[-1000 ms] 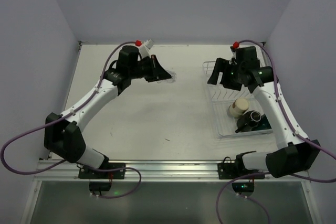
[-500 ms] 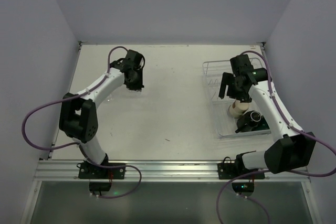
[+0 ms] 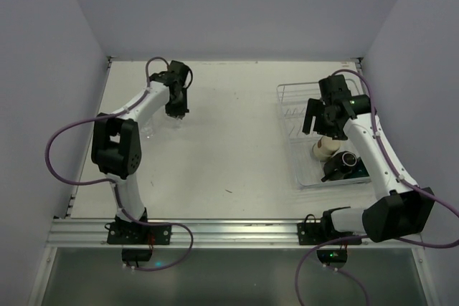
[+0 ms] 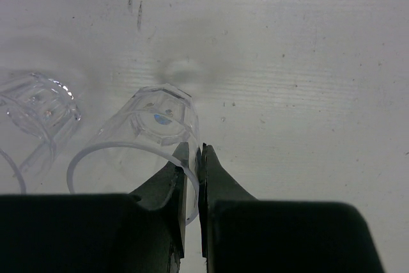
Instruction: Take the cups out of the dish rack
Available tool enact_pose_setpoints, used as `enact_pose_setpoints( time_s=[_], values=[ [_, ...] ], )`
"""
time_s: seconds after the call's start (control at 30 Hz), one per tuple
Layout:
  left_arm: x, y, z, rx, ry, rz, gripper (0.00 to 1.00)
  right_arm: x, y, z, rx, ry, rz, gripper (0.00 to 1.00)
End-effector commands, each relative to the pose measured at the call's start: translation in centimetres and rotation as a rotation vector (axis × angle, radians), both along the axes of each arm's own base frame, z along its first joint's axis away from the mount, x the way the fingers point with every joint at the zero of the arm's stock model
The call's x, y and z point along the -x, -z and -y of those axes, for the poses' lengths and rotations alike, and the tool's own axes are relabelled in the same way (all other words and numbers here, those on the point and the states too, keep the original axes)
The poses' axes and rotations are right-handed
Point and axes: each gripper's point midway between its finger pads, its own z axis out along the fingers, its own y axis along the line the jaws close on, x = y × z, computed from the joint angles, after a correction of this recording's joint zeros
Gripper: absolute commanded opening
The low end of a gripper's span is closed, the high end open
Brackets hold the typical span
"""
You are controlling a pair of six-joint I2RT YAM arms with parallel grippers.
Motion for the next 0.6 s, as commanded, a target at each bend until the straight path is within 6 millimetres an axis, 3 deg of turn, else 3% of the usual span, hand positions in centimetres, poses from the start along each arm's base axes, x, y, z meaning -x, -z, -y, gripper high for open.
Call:
enact_pose_setpoints(
  time_s=[0.0,0.3,0.57],
  values=[
    [-1.1,-1.9,-1.0,-0.024,-0.007,0.047,0.0,0.1,-0.8,0.6,0.02,-0.003,0.028,0.83],
    [-0.9,0.6,-2.6,-0.053,-0.034,-0.017,0.0,0.2,-0.9,0.4,0.014,-0.011,0.033,0.83],
    [-0.5,1.2,-3.4,-0.085,-0.046,-0.032,0.0,0.2,-1.1,0.4,0.009,-0.014,0.045,0.83]
  ],
)
